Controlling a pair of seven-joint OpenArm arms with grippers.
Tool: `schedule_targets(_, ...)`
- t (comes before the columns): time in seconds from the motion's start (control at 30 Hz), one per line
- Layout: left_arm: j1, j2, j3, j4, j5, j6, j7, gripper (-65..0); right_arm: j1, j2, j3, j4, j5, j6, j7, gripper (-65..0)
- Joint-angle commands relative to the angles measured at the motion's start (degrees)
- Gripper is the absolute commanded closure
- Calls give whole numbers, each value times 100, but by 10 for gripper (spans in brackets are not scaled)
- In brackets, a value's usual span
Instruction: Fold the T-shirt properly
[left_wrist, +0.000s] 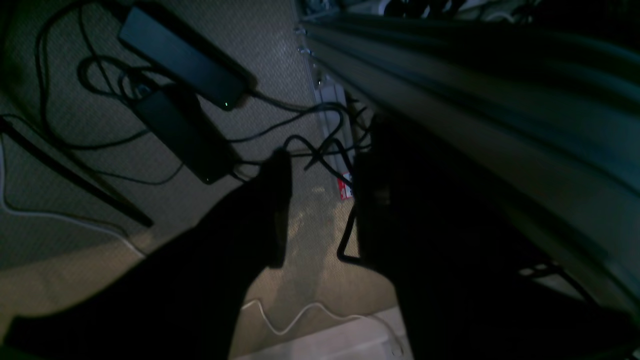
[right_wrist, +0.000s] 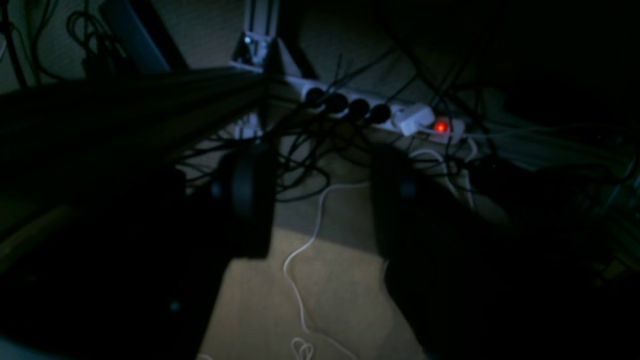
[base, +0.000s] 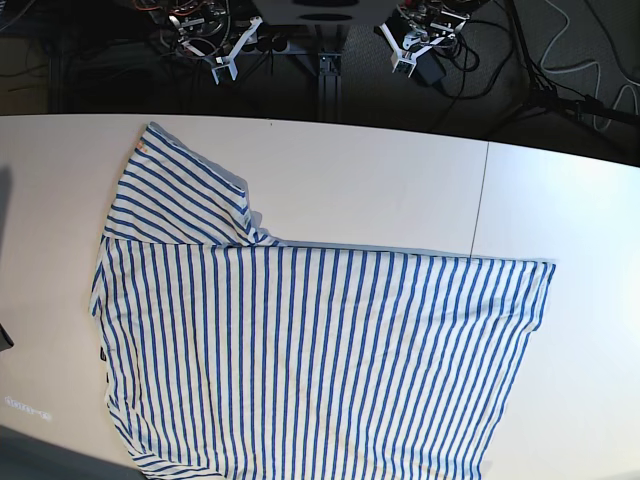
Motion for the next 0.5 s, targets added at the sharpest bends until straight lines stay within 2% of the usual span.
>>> schedule_targets(0.0,7,2,4,50,-13,-197,-55,-210,4,37,-13,44,-13,415,87,-310)
schedule_targets(0.1,7,2,4,61,-13,-332,-59,-210,-4,50,-13,92,-13,417,87,-310)
schedule_targets(0.47,20,0,4,61,-11,-339,-184,-210,-7,50,-13,92,-13,417,85,-310)
